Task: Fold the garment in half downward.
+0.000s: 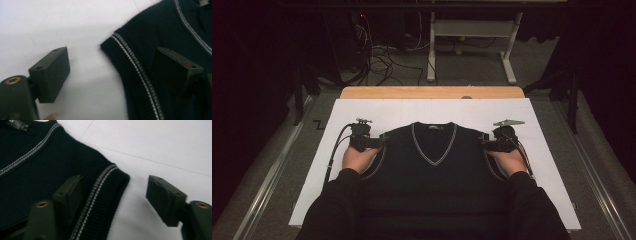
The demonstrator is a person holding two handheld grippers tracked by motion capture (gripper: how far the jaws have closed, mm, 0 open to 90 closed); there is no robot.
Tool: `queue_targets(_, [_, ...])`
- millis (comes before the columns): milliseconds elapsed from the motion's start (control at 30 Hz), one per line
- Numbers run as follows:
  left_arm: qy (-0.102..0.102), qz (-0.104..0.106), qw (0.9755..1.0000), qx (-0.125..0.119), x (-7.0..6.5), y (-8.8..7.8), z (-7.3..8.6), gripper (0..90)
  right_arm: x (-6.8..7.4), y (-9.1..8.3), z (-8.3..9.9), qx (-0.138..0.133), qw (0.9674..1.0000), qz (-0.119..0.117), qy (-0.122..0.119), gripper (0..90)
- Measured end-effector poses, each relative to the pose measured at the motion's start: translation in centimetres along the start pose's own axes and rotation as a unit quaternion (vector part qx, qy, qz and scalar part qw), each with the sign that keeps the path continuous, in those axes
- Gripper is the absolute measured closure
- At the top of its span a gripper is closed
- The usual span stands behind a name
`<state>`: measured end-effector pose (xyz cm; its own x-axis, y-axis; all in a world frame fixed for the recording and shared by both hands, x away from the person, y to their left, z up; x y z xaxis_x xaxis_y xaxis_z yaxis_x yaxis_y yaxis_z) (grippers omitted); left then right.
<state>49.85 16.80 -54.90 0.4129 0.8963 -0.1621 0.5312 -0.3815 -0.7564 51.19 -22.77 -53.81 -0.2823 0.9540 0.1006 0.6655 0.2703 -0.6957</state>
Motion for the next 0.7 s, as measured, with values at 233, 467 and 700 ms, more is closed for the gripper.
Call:
queue_targets(233, [0.036, -0.041, 0.9983, 0.021, -1.0, 0.5, 0.0, 26.4, 0.5, 0.4, 0.1, -0.003, 1.0000, -0.001, -0.003, 45.9])
queue_targets(467, [0.039, -0.030, 0.9986, 0.018, -2.4, 0.6, -0.1, 55.2, 1.6, 0.3, 0.3, -0.005, 0.9999, -0.010, -0.005, 67.1])
queue_targets(700, [0.032, -0.007, 0.9995, 0.005, -2.8, 0.0, -1.0, 72.5, 1.8, 0.3, 0.1, -0.002, 0.9998, -0.015, -0.012, 79.6])
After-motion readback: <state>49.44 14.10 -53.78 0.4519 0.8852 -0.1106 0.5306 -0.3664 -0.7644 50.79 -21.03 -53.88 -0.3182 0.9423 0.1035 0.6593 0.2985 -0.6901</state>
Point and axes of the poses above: each handheld gripper's, and its own axes: y roughly forward along the jaws, z roughly out of its underside, x roughly to its left, the point moved 10 cm from there along y, roughly forward along the jaws, and after that the axes turned 8 degrees about y, right-handed, at the moved point
